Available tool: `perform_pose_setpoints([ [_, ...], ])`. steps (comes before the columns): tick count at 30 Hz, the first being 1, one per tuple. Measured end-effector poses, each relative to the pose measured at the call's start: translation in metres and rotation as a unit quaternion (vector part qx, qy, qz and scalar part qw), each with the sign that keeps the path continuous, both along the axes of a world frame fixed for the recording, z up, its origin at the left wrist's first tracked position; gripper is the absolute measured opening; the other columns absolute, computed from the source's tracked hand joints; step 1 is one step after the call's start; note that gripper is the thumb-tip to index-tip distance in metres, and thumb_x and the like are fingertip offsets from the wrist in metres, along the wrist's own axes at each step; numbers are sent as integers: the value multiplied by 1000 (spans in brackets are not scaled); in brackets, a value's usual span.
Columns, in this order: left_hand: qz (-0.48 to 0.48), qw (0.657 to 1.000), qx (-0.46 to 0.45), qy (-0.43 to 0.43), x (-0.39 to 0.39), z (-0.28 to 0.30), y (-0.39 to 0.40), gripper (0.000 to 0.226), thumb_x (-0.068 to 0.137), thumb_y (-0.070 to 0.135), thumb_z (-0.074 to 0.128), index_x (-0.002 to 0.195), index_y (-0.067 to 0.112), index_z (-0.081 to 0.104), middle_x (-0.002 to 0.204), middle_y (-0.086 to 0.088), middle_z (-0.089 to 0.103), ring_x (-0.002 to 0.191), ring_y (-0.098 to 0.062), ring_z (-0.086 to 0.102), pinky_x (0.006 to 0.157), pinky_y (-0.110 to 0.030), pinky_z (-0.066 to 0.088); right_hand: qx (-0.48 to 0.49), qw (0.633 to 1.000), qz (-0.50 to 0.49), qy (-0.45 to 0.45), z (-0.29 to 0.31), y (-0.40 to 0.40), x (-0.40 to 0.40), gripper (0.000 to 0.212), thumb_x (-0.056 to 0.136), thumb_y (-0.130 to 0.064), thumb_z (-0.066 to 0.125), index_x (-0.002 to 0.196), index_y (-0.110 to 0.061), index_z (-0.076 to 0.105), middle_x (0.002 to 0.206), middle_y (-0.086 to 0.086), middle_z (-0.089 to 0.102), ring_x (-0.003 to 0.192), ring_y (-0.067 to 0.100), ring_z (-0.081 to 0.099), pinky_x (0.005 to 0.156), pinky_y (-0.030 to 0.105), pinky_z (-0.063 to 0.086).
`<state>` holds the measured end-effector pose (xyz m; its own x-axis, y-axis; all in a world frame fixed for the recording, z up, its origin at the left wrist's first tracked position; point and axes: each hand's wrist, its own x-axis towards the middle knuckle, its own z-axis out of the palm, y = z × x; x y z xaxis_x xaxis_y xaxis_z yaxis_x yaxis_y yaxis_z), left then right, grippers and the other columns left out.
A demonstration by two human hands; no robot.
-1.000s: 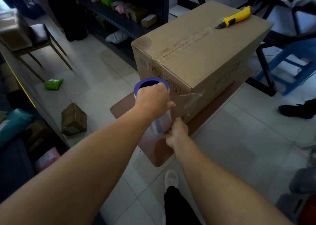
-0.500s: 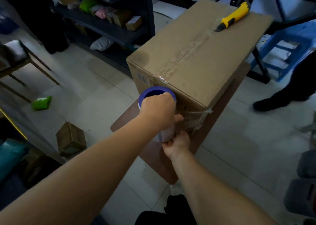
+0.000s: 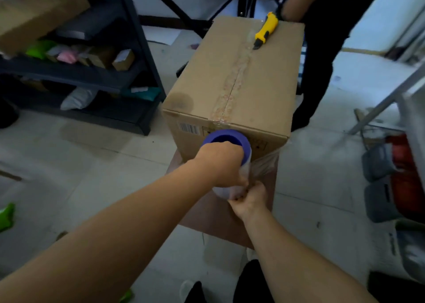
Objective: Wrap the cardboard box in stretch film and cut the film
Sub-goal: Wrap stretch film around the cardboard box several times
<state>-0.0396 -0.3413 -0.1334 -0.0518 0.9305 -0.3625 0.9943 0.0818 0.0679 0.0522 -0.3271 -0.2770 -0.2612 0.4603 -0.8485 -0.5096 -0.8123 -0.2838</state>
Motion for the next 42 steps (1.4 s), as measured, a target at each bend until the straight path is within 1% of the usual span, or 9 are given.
perform_pose_setpoints([
  [4, -57, 998, 23, -8, -9, 4, -8, 26, 87, 39, 60, 89, 15, 52, 79, -2, 57, 71, -20, 55, 61, -31, 46, 18, 996, -83, 25, -5, -17, -5, 39, 98, -26, 28, 69, -18, 51, 43, 0, 52, 42, 13, 49, 49, 23, 36],
  [9, -104, 990, 90, 26, -13, 4, -16, 17, 90, 31, 58, 93, 16, 51, 82, -1, 57, 69, -18, 51, 61, -28, 33, 31, 991, -114, 57, 2, -25, -5, 38, 99, -29, 27, 67, -18, 44, 35, -2, 49, 26, 10, 47, 31, 15, 38],
  [14, -110, 989, 103, -8, -17, 1, -23, 21, 91, 35, 55, 100, 15, 52, 83, 0, 56, 69, -16, 51, 61, -27, 34, 20, 991, -130, 34, 4, -29, -10, 41, 99, -42, 28, 73, -18, 49, 36, -2, 49, 30, 9, 47, 39, 21, 38],
  [19, -131, 985, 109, -38, -25, 2, -27, 18, 91, 30, 55, 101, 16, 51, 88, -1, 58, 71, -16, 52, 63, -27, 36, -4, 984, -179, 11, 7, -40, -17, 57, 99, -53, 30, 124, -9, 56, 77, 7, 57, 67, 16, 54, 60, 27, 42],
  [23, -167, 978, 117, -37, -37, 5, -33, 17, 91, 23, 56, 104, 14, 50, 90, -2, 57, 70, -17, 46, 64, -28, 35, 15, 974, -224, 2, 16, -56, -32, 64, 98, -55, 32, 135, -7, 52, 108, 12, 64, 94, 23, 62, 89, 34, 48],
  [27, -173, 980, 90, -34, -57, 9, -35, 12, 92, 21, 56, 97, 12, 50, 79, -2, 54, 63, -17, 49, 55, -28, 36, 20, 970, -243, -12, 27, -79, -54, 65, 99, -54, 29, 138, -6, 48, 139, 15, 53, 126, 29, 51, 91, 35, 44],
  [31, -190, 979, 72, -33, -74, 12, -41, 14, 91, 24, 58, 94, 13, 48, 68, 2, 44, 64, -18, 51, 57, -30, 38, 19, 965, -262, -14, 28, -93, -73, 66, 99, -55, 29, 137, -6, 49, 139, 17, 52, 126, 30, 51, 90, 36, 44],
  [38, -212, 976, 58, -6, -86, 19, -39, 18, 93, 28, 55, 98, 11, 51, 78, -2, 55, 67, -19, 56, 57, -30, 40, 27, 960, -280, 13, 19, -92, -92, 67, 98, -56, 28, 139, -6, 48, 135, 16, 56, 122, 29, 54, 93, 36, 45],
  [42, -226, 972, 60, -6, -93, 20, -39, 16, 94, 25, 54, 99, 11, 51, 82, -4, 57, 68, -19, 55, 58, -30, 37, 30, 959, -281, 4, 24, -91, -100, 66, 100, -55, 25, 136, -6, 51, 111, 12, 64, 101, 23, 60, 90, 32, 43],
])
